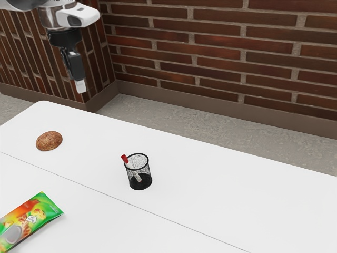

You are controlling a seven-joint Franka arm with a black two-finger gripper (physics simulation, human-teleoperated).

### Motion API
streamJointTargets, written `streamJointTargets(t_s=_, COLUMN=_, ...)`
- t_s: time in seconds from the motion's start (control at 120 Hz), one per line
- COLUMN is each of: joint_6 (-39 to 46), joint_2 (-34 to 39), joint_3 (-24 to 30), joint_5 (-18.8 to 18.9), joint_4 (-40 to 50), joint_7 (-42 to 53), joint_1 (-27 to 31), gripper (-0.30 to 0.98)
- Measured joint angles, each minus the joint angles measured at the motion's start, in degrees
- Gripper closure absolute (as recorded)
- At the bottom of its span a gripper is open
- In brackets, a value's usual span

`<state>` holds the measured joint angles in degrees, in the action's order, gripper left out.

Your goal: Take the marker out of the pen holder and place it to the left of the pen holder.

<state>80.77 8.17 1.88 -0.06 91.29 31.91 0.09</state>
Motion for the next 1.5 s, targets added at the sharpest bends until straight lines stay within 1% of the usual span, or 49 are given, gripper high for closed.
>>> streamJointTargets(t_s=0.108, joint_6=-1.26, joint_2=-0.77, joint_3=0.04, joint_5=0.11, joint_4=0.02, joint_7=1.61, joint_1=0.40, gripper=0.00)
streamJointTargets(t_s=0.233, joint_6=-1.99, joint_2=-5.68, joint_3=0.00, joint_5=0.04, joint_4=0.09, joint_7=3.15, joint_1=0.17, gripper=0.00)
streamJointTargets(t_s=0.325, joint_6=-1.84, joint_2=-10.93, joint_3=-0.15, joint_5=-0.19, joint_4=-0.14, joint_7=4.07, joint_1=0.36, gripper=0.00)
streamJointTargets(t_s=0.383, joint_6=-0.47, joint_2=-12.50, joint_3=-0.18, joint_5=-1.11, joint_4=0.44, joint_7=4.57, joint_1=0.89, gripper=0.00)
streamJointTargets(t_s=0.458, joint_6=2.50, joint_2=-10.43, joint_3=-0.25, joint_5=-2.68, joint_4=5.86, joint_7=4.29, joint_1=2.68, gripper=0.00)
streamJointTargets(t_s=0.517, joint_6=4.35, joint_2=-9.79, joint_3=-0.25, joint_5=-3.21, joint_4=8.06, joint_7=3.08, joint_1=4.49, gripper=0.00)
streamJointTargets(t_s=0.667, joint_6=8.50, joint_2=-10.54, joint_3=0.20, joint_5=-2.65, joint_4=10.74, joint_7=-0.89, joint_1=8.42, gripper=0.00)
streamJointTargets(t_s=0.742, joint_6=10.61, joint_2=-9.55, joint_3=1.50, joint_5=-2.69, joint_4=13.22, joint_7=-3.24, joint_1=10.09, gripper=0.00)
streamJointTargets(t_s=0.858, joint_6=12.67, joint_2=-9.05, joint_3=4.96, joint_5=-2.61, joint_4=14.74, joint_7=-6.40, joint_1=12.94, gripper=0.00)
streamJointTargets(t_s=1.0, joint_6=13.94, joint_2=-8.29, joint_3=6.57, joint_5=-2.15, joint_4=15.19, joint_7=-8.81, joint_1=13.17, gripper=0.00)
streamJointTargets(t_s=1.3, joint_6=15.31, joint_2=-8.93, joint_3=8.08, joint_5=-2.04, joint_4=18.37, joint_7=-12.52, joint_1=11.49, gripper=0.00)
streamJointTargets(t_s=1.5, joint_6=17.85, joint_2=-12.76, joint_3=8.92, joint_5=-2.11, joint_4=18.91, joint_7=-14.38, joint_1=8.70, gripper=0.00)
